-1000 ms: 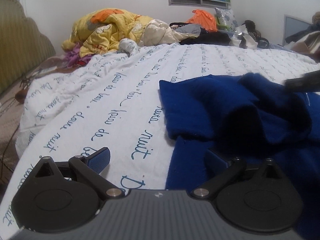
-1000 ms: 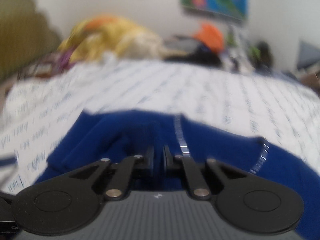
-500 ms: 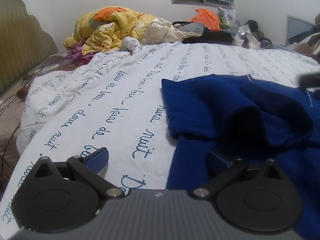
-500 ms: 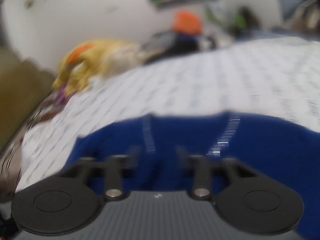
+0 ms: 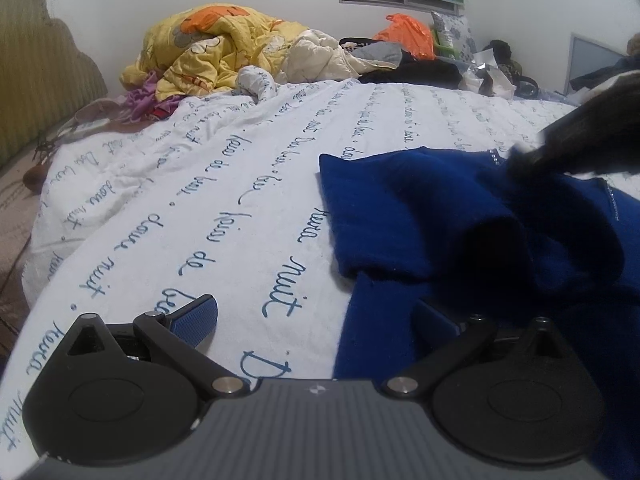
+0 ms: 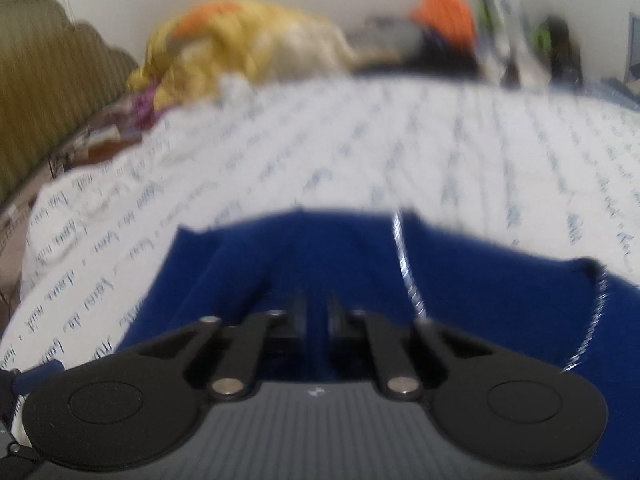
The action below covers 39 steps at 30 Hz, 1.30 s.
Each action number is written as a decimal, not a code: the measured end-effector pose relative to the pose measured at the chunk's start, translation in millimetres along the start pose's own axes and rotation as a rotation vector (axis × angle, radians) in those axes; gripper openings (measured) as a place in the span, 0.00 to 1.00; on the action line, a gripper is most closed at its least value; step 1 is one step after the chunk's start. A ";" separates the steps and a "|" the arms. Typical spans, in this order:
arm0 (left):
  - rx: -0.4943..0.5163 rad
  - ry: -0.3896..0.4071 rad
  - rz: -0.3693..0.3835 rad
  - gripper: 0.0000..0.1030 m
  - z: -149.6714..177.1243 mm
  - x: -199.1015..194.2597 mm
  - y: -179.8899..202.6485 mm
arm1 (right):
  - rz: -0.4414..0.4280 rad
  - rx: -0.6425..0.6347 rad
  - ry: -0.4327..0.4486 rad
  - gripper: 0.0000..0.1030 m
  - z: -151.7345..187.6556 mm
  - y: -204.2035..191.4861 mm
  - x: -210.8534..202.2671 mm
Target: Fold small clothes
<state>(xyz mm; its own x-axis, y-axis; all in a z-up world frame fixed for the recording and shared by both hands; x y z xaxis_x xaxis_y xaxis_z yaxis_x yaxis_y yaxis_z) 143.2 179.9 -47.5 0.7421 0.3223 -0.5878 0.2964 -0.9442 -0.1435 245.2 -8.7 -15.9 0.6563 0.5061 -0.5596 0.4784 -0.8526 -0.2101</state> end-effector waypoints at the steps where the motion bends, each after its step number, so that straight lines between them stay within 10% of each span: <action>1: 0.007 0.003 -0.011 1.00 -0.7 -0.7 0.6 | -0.001 0.030 0.033 0.06 -1.9 5.8 -11.3; 18: 0.044 0.097 -0.034 1.00 -2.3 -18.0 19.7 | 0.263 0.392 0.458 0.06 45.4 149.9 -175.3; 31: 0.001 0.038 0.001 1.00 1.3 -8.6 12.3 | 0.184 0.562 0.326 0.08 108.0 182.5 -173.7; 34: 0.011 0.037 -0.001 1.00 1.5 -8.0 13.0 | 0.120 0.659 0.314 0.18 106.4 193.8 -168.8; 36: 0.016 0.039 -0.003 1.00 2.1 -8.3 13.9 | 0.077 0.711 0.301 0.53 105.4 200.5 -161.3; 39: 0.013 0.038 -0.001 1.00 2.2 -8.4 14.3 | 0.073 0.693 0.305 0.65 100.8 202.8 -155.1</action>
<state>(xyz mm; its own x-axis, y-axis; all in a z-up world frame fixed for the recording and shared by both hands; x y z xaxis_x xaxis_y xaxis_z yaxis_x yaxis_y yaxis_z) 139.9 163.6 -46.3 0.7642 0.3257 -0.5567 0.2896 -0.9445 -0.1551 181.6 -273.2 -52.5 0.8527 0.3731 -0.3656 0.0182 -0.7206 -0.6931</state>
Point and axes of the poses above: each gripper's, at about its wrist camera, not at the fingertips, and x roughly the way its jaws point, y to its right, z to its underside, the point moved 8 cm from there along x, roughly the way its jaws point, and after that the axes turned 6 degrees about -z, right-handed, at the moved point
